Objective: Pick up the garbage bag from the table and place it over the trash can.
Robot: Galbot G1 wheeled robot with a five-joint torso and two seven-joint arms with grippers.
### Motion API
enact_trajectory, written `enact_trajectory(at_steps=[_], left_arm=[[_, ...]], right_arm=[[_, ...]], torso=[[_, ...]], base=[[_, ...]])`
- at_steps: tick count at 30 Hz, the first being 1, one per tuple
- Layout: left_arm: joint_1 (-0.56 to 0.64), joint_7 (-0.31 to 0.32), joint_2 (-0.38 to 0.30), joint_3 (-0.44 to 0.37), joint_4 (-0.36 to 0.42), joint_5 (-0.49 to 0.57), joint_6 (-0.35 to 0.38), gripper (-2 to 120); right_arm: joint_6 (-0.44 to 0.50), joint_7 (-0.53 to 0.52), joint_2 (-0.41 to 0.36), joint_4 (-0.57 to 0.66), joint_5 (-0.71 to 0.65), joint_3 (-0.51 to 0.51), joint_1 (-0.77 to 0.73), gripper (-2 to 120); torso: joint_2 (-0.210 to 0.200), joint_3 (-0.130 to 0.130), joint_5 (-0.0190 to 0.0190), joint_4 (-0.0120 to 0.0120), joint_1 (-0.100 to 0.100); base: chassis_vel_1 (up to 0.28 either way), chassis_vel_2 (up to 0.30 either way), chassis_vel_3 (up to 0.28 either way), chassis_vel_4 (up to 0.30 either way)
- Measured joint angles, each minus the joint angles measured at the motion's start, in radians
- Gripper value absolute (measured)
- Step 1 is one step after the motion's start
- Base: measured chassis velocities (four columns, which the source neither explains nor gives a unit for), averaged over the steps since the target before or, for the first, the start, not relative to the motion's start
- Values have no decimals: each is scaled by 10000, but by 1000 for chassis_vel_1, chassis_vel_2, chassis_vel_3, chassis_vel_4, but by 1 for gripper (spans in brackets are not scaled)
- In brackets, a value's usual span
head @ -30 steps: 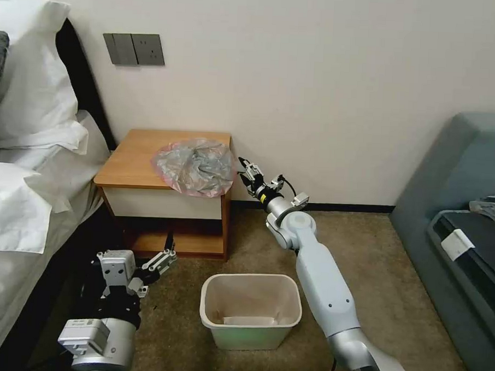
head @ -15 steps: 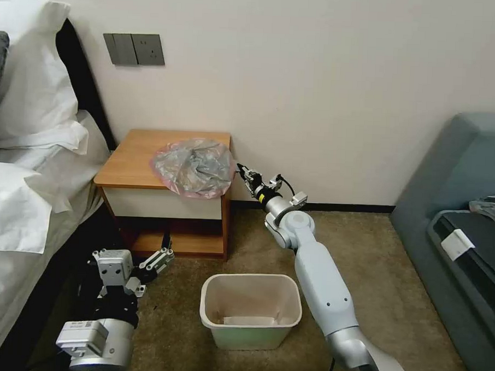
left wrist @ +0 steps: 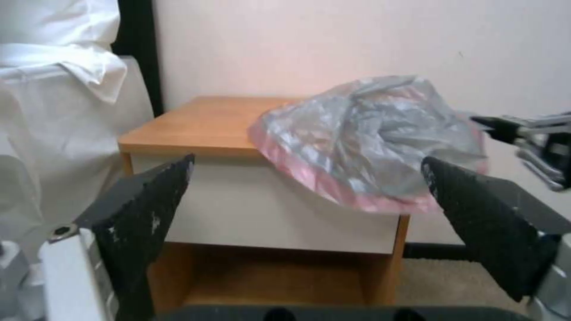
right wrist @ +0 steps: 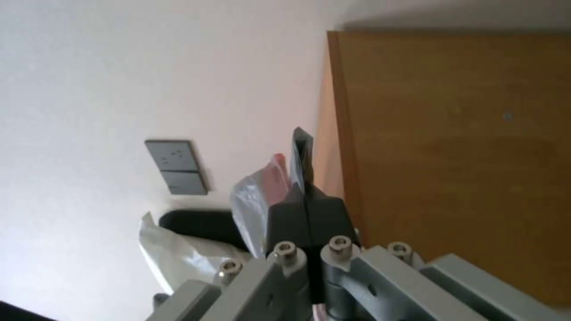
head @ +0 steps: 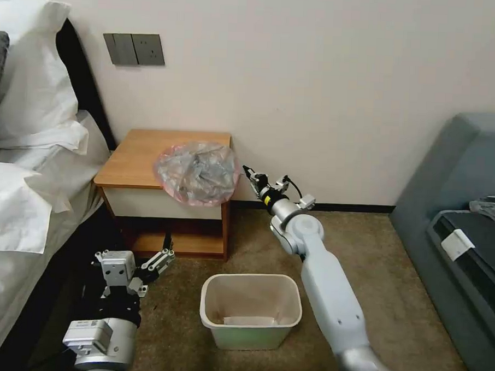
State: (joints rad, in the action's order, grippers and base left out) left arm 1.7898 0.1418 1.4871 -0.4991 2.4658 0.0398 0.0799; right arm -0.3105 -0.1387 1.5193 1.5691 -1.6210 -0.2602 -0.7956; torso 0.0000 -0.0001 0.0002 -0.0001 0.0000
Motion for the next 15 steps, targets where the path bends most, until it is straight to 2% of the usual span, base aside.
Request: enact_trajectory(at_steps=[2,3,5,6,9,10,12,15], left_arm=[[-69,-2,-6,11,-4,44,-1,100],[-69,-2,-6,11,-4,44,-1,100],[-120,-4,-26,18,-4,77,-1,100],[-120,-4,-26,18,-4,77,-1,100],[-154,-20,-70,59,-1,99,-1,100],[-154,-20,-70,59,-1,99,-1,100],[-192,-38,-102,99,-1,105,-1,100],[-215,-48,-120,126,-4,108,-1,100]], right_arm=[[245,-862,-312,1557,-319,99,-1035,0],[245,-862,-312,1557,-319,99,-1035,0],[459,-1400,-461,2719,-350,239,-1795,0],[459,-1400,-461,2719,-350,239,-1795,0],[564,-1814,-609,4087,-158,500,-2759,0],[564,-1814,-609,4087,-158,500,-2759,0],[552,-1856,-766,5082,364,834,-3689,0],[570,-1967,-842,5723,715,1092,-4327,0]], torso=[[0,0,0,0,0],[0,0,0,0,0],[0,0,-1,1,0],[0,0,-1,1,0],[0,-1,-2,2,0],[0,-1,-2,2,0],[0,-1,-3,0,-1],[1,-1,-2,0,0]], base=[[0,0,0,0],[0,0,0,0],[0,0,0,0],[0,0,0,0],[0,0,0,0],[0,0,0,0],[0,0,0,0],[0,0,0,0]])
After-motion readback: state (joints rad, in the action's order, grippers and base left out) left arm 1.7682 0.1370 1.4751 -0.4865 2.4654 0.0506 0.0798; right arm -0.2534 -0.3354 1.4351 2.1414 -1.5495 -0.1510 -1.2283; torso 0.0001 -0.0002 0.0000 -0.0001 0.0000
